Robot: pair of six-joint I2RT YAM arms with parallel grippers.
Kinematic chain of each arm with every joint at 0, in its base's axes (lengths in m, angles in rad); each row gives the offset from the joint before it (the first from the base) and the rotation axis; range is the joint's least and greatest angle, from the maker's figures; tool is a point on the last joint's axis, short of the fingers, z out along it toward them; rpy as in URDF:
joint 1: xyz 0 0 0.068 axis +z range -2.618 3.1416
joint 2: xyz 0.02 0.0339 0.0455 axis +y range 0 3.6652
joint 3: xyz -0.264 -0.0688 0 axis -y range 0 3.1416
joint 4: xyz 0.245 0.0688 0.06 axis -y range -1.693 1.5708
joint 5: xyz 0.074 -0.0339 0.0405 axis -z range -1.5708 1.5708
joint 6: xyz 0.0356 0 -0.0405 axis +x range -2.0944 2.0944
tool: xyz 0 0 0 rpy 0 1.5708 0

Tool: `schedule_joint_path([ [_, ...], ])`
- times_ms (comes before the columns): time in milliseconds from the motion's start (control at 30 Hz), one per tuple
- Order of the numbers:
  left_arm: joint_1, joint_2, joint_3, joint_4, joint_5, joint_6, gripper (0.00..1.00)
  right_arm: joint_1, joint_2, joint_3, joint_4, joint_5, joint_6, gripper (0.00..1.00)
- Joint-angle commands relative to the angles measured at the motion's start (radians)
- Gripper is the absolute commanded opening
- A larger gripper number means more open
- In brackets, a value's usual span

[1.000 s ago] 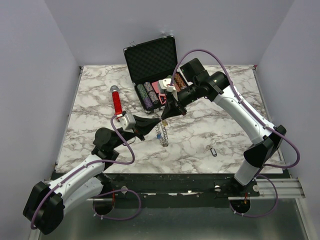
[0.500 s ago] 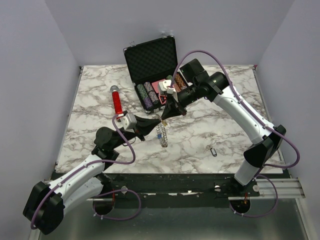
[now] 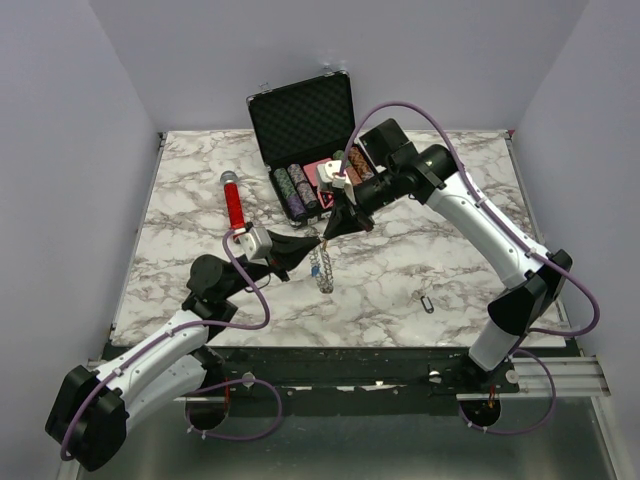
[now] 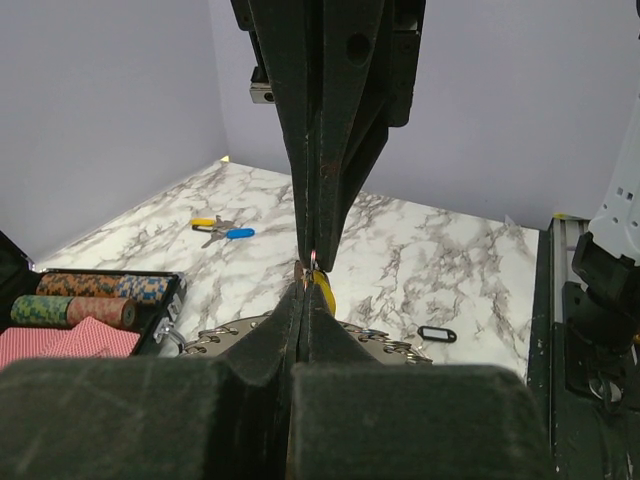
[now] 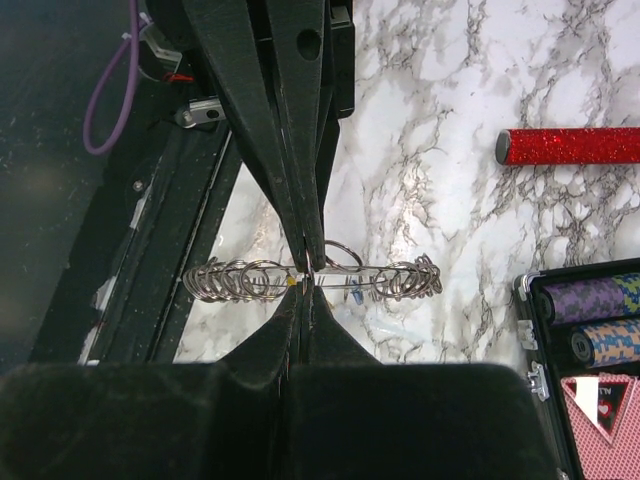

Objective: Put the keys on the keyring

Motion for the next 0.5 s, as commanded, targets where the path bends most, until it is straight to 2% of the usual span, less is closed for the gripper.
schedule_joint_path([
  [0,-0.002,-0.018,0.025,0.032,-0.032,-0.003,0.00,-0.013,-0.035,0.005,0.013,0.007,0.018,0.00],
  [133,0.015,-0.017,0.006,0.083,-0.050,-0.074,0.00,-0.027,-0.030,0.037,0.001,-0.060,0.027,0.00],
  [300,0.111,-0.015,-0.089,0.313,-0.084,-0.379,0.00,-0.048,-0.030,0.071,0.041,-0.088,0.128,0.00],
  [467,0.125,-0.049,-0.127,0.371,-0.130,-0.509,0.00,-0.068,-0.047,0.042,0.114,-0.117,0.283,0.00],
])
